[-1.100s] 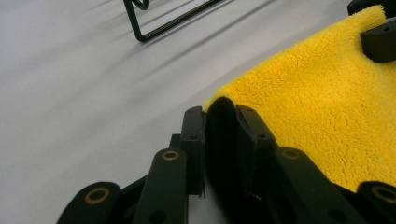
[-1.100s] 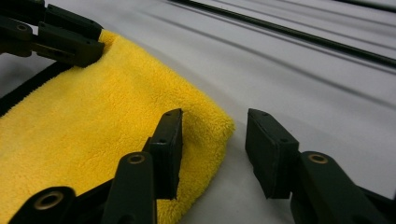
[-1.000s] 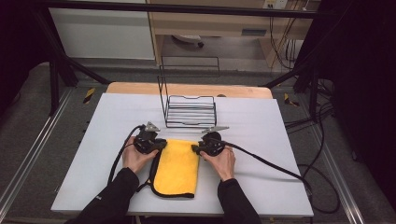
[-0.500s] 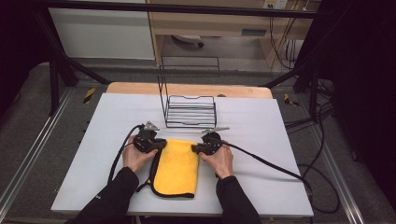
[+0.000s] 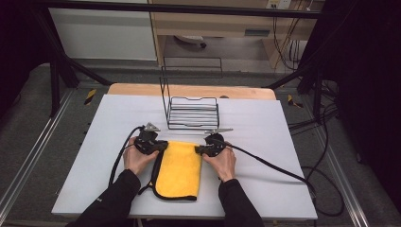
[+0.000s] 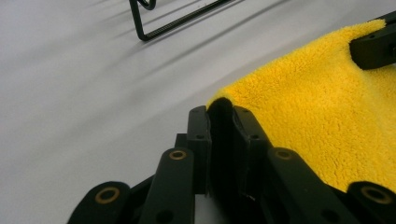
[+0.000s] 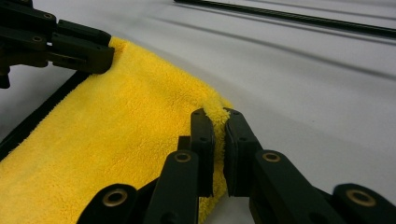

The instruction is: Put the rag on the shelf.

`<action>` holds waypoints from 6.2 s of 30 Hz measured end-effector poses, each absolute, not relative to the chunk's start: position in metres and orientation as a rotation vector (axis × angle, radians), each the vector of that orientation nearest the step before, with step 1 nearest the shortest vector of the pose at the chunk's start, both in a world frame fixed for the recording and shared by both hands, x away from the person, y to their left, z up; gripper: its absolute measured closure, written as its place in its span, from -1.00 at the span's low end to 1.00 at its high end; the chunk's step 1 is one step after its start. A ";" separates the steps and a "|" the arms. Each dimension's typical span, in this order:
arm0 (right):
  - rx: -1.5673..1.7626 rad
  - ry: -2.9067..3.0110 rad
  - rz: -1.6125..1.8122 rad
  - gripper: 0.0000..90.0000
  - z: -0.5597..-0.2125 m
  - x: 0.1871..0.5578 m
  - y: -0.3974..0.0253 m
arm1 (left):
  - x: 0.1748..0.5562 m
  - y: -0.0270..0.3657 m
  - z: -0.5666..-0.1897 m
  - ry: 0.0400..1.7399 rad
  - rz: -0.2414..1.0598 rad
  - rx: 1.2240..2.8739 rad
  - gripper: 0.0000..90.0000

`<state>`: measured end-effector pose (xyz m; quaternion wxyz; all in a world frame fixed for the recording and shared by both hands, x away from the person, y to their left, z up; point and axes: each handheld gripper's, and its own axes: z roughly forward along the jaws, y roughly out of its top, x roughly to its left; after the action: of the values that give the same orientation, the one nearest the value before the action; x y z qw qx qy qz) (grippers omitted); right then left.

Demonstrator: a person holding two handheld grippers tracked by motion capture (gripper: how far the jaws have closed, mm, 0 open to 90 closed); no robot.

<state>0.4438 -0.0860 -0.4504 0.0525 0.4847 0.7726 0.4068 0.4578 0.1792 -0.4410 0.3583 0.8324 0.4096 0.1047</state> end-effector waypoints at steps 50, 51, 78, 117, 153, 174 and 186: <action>1.173 2.209 1.474 0.87 -0.399 0.403 -0.092 | 0.409 0.200 -0.385 0.941 0.387 1.959 0.79; 1.162 2.204 1.476 0.87 -0.397 0.403 -0.092 | 0.409 0.201 -0.384 0.938 0.388 1.958 0.79; 1.025 2.063 1.591 0.87 -0.355 0.390 -0.096 | 0.387 0.206 -0.344 0.868 0.480 1.783 0.79; 0.851 1.802 1.650 0.87 -0.290 0.384 -0.108 | 0.389 0.189 -0.294 0.768 0.591 1.544 0.79; 0.778 1.615 1.687 0.87 -0.224 0.400 -0.117 | 0.410 0.171 -0.228 0.712 0.653 1.387 0.79; 0.750 1.528 1.685 0.87 -0.176 0.418 -0.122 | 0.428 0.160 -0.179 0.685 0.691 1.334 0.79; 0.744 1.483 1.696 0.87 -0.155 0.430 -0.124 | 0.436 0.155 -0.155 0.665 0.722 1.324 0.79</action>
<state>0.4302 -0.1244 -0.1555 0.3751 0.2905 0.5794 0.6627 0.4357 0.1553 -0.1546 0.6792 0.5897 0.2960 0.3214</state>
